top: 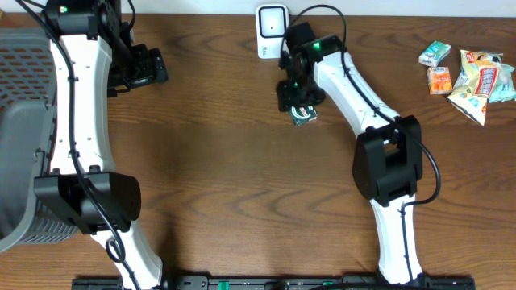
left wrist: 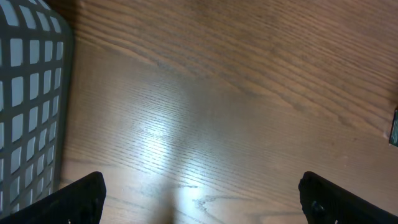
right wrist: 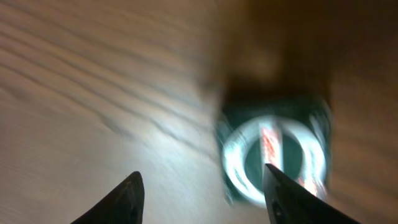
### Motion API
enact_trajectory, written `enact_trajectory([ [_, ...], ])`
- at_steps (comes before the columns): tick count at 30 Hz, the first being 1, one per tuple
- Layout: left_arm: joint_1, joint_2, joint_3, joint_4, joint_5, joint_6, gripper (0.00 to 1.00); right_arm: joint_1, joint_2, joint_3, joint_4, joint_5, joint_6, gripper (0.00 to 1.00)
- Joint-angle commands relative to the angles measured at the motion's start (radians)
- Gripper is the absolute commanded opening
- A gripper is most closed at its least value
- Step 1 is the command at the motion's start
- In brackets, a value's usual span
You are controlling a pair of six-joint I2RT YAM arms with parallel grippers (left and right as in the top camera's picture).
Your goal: Scan the item barcode
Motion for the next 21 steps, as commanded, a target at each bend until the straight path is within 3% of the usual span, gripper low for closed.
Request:
enact_trajectory([
  [1,0.004,0.006,0.004,-0.003,-0.009,0.006,0.98,0.022,-0.003,0.01,0.108,-0.01,0.006,0.52],
  [2,0.004,0.006,0.004,-0.003,-0.009,0.006,0.98,0.025,-0.002,0.01,0.134,0.003,0.006,0.48],
  [4,0.004,0.006,0.004,-0.003,-0.009,0.006,0.98,0.032,0.005,0.007,0.182,0.039,0.006,0.22],
  [6,0.004,0.006,0.004,-0.003,-0.009,0.006,0.98,0.038,0.015,-0.005,0.205,0.068,0.006,0.11],
  [12,0.004,0.006,0.003,-0.003,-0.009,0.006,0.98,0.04,0.022,-0.105,0.258,0.105,0.043,0.01],
  [17,0.004,0.006,0.003,-0.003,-0.009,0.006,0.98,0.041,0.022,-0.198,0.301,0.106,0.043,0.01],
  [21,0.004,0.006,0.004,-0.003,-0.009,0.006,0.98,0.039,0.02,-0.201,0.236,0.113,0.043,0.01],
])
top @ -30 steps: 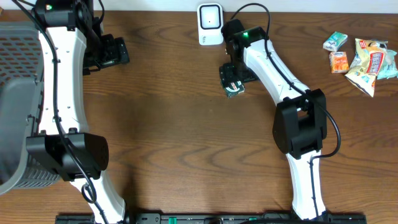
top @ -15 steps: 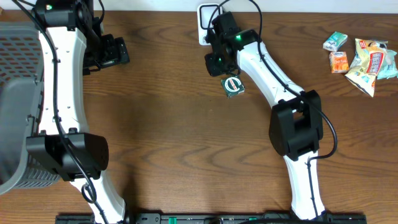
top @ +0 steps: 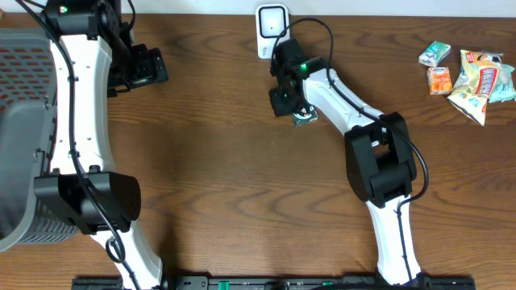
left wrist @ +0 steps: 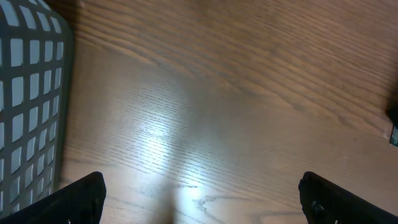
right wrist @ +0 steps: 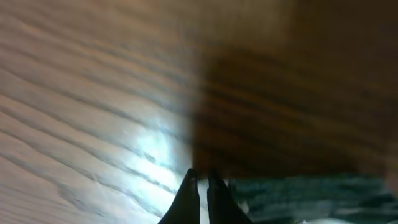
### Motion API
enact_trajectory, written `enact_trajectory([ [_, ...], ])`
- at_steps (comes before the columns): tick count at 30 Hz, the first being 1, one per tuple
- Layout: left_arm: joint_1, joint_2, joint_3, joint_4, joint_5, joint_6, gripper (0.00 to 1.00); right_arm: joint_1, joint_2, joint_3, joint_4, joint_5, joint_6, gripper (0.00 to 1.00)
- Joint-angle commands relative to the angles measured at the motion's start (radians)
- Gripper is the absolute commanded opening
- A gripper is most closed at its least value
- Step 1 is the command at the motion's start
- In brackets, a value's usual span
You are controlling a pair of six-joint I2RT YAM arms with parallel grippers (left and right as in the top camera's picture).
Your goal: Scan the item barcode
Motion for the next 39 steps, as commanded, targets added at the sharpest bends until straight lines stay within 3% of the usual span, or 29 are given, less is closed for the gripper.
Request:
enact_trajectory([
  [1,0.004,0.006,0.004,-0.003,-0.01,0.006,0.98,0.002,0.004,0.0,-0.079,0.019,0.014,0.01],
  [7,0.004,0.006,0.004,-0.003,-0.009,0.006,0.98,-0.012,-0.064,0.014,-0.275,0.104,0.033,0.01],
  [12,0.004,0.006,0.004,-0.003,-0.009,0.006,0.98,-0.01,-0.156,0.014,-0.095,0.097,0.037,0.01],
  [17,0.004,0.006,0.004,-0.003,-0.009,0.006,0.98,-0.012,-0.122,0.01,0.143,0.108,0.037,0.01],
  [23,0.004,0.006,0.004,-0.003,-0.009,0.006,0.98,-0.01,-0.036,0.01,0.133,0.108,0.037,0.01],
  [32,0.004,0.006,0.004,-0.003,-0.009,0.006,0.98,-0.011,-0.01,0.011,-0.007,0.139,0.036,0.01],
  [39,0.004,0.006,0.004,-0.003,-0.009,0.006,0.98,-0.01,-0.069,0.012,-0.313,0.37,0.037,0.01],
])
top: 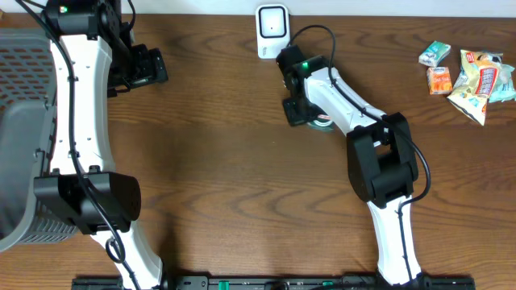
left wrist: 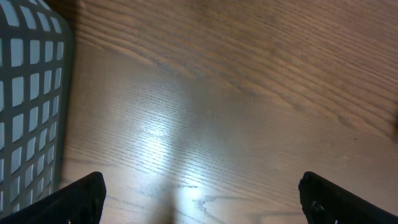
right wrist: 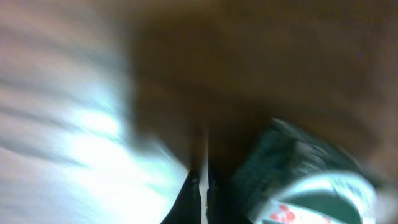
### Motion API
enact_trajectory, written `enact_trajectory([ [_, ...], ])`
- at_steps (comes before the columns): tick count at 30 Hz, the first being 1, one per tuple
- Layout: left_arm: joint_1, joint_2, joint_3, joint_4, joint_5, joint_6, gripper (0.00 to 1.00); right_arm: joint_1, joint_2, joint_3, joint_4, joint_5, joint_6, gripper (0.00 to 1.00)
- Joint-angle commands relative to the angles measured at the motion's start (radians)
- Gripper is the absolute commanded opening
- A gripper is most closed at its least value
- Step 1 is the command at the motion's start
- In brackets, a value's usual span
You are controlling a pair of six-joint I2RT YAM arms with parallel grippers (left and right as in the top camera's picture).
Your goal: Scan the item barcode
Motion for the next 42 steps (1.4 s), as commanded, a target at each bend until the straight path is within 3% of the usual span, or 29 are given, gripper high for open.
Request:
enact_trajectory([
  [1,0.004,0.006,0.004,-0.003,-0.009,0.006,0.98,-0.005,-0.074,0.002,-0.14,0.228,0.043,0.01],
  [2,0.004,0.006,0.004,-0.003,-0.009,0.006,0.98,-0.008,-0.086,0.002,-0.192,0.293,0.103,0.01],
  [6,0.004,0.006,0.004,-0.003,-0.009,0.006,0.98,-0.017,-0.121,0.003,-0.156,0.267,0.114,0.02],
  [9,0.004,0.006,0.004,-0.003,-0.009,0.006,0.98,-0.017,-0.159,0.007,-0.113,0.173,0.051,0.12],
  [13,0.004,0.006,0.003,-0.003,-0.009,0.006,0.98,-0.04,-0.229,0.01,-0.042,0.076,0.025,0.33],
  [15,0.004,0.006,0.004,-0.003,-0.009,0.006,0.98,-0.067,-0.249,0.01,-0.006,0.026,0.026,0.36],
  [20,0.004,0.006,0.004,-0.003,-0.009,0.006,0.98,-0.113,-0.221,-0.005,0.121,-0.151,0.026,0.1],
  [24,0.004,0.006,0.004,-0.003,-0.009,0.006,0.98,-0.111,-0.156,-0.035,0.214,-0.16,0.031,0.01],
  [32,0.004,0.006,0.004,-0.003,-0.009,0.006,0.98,-0.107,-0.052,-0.036,0.174,-0.115,0.03,0.01],
  [42,0.004,0.006,0.004,-0.003,-0.009,0.006,0.98,-0.108,-0.047,-0.037,-0.025,0.024,0.034,0.01],
])
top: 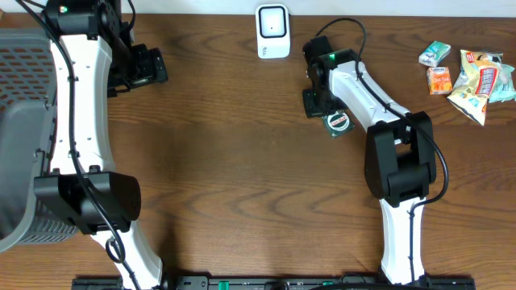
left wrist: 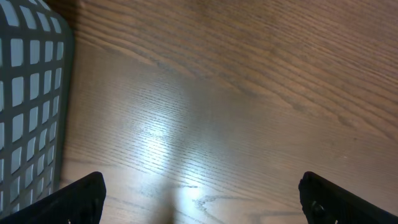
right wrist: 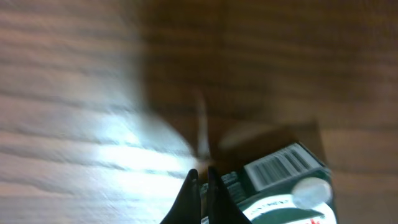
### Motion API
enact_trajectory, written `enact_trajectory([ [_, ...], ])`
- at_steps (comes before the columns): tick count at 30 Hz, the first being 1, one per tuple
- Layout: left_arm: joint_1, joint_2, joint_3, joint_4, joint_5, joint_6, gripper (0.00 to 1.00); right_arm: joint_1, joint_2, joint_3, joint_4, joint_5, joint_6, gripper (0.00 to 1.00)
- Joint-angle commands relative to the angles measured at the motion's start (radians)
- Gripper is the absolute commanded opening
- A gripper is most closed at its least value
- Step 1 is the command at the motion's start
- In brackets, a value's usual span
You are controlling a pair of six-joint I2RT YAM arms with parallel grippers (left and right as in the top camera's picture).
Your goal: Scan the item barcode
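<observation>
The item is a small green packet (top: 337,121) with a round white-ringed logo, lying on the wooden table below and right of the white scanner (top: 272,31). In the right wrist view its white barcode label (right wrist: 285,165) faces the camera. My right gripper (top: 317,101) sits at the packet's left edge, its fingers (right wrist: 202,190) pressed together on that edge. My left gripper (top: 143,68) hangs far left, open (left wrist: 202,196) over bare wood with nothing between its fingers.
A grey mesh basket (top: 24,105) fills the left edge and shows in the left wrist view (left wrist: 28,93). Several snack packets (top: 472,76) lie at the far right. The scanner stands at the table's back edge.
My right gripper, still shut, has moved right with the green packet, from below the scanner to its lower right. The barcode label now shows in the right wrist view. The left arm is unchanged.
First my right gripper stood open over the green packet below the scanner. Then it was shut at the packet's edge, slightly left. Then gripper and packet were further right, and now further right again. The left gripper stayed open and still throughout.
</observation>
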Motion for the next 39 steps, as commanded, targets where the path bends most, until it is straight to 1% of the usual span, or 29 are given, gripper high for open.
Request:
enact_trajectory([
  [1,0.004,0.006,0.004,-0.003,-0.009,0.006,0.98,0.003,-0.003,0.0,-0.077,0.072,0.007,0.01],
  [5,0.004,0.006,0.004,-0.003,-0.009,0.006,0.98,0.003,-0.006,0.001,-0.253,0.18,0.008,0.01],
  [7,0.004,0.006,0.004,-0.003,-0.009,0.006,0.98,0.003,-0.016,0.003,-0.343,0.26,0.043,0.01],
  [9,0.004,0.006,0.004,-0.003,-0.009,0.006,0.98,0.003,-0.04,0.003,-0.367,0.278,0.056,0.01],
  [12,0.004,0.006,0.004,-0.003,-0.01,0.006,0.98,0.002,-0.097,0.003,-0.348,0.278,0.056,0.01],
  [13,0.004,0.006,0.004,-0.003,-0.009,0.006,0.98,-0.001,-0.127,0.003,-0.331,0.277,0.056,0.05],
  [14,0.004,0.006,0.004,-0.003,-0.009,0.006,0.98,-0.006,-0.151,0.003,-0.314,0.277,0.056,0.13],
  [15,0.004,0.006,0.004,-0.003,-0.009,0.006,0.98,-0.017,-0.182,0.003,-0.29,0.269,0.055,0.35],
  [16,0.004,0.006,0.004,-0.003,-0.009,0.006,0.98,-0.029,-0.198,0.003,-0.269,0.253,0.054,0.46],
  [17,0.004,0.006,0.003,-0.003,-0.009,0.006,0.98,-0.037,-0.204,0.003,-0.259,0.237,0.05,0.51],
  [18,0.004,0.006,0.004,-0.003,-0.009,0.006,0.98,-0.058,-0.208,0.003,-0.243,0.192,0.029,0.61],
  [19,0.004,0.006,0.004,-0.003,-0.009,0.006,0.98,-0.068,-0.208,0.003,-0.238,0.168,0.018,0.65],
  [20,0.004,0.006,0.004,-0.003,-0.009,0.006,0.98,-0.111,-0.2,0.002,-0.23,0.049,-0.018,0.92],
  [21,0.004,0.006,0.004,-0.003,-0.009,0.006,0.98,-0.13,-0.195,-0.001,-0.23,0.002,-0.031,0.96],
  [24,0.004,0.006,0.004,-0.003,-0.009,0.006,0.98,-0.179,-0.179,-0.017,-0.24,-0.063,-0.039,0.99],
  [26,0.004,0.006,0.004,-0.003,-0.009,0.006,0.98,-0.211,-0.173,-0.062,-0.21,-0.132,-0.039,0.99],
  [29,0.004,0.006,0.004,-0.003,-0.009,0.006,0.98,-0.23,-0.173,-0.143,-0.119,-0.239,-0.039,0.99],
  [35,0.004,0.006,0.004,-0.003,-0.009,0.006,0.98,-0.22,-0.173,-0.293,0.042,-0.268,-0.04,0.99],
  [37,0.004,0.006,0.004,-0.003,-0.009,0.006,0.98,-0.215,-0.173,-0.345,0.104,-0.246,-0.04,0.93],
  [38,0.004,0.006,0.004,-0.003,-0.009,0.006,0.98,-0.214,-0.173,-0.371,0.136,-0.243,-0.047,0.86],
  [39,0.004,0.006,0.004,-0.003,-0.009,0.006,0.98,-0.214,-0.173,-0.375,0.143,-0.246,-0.051,0.82],
])
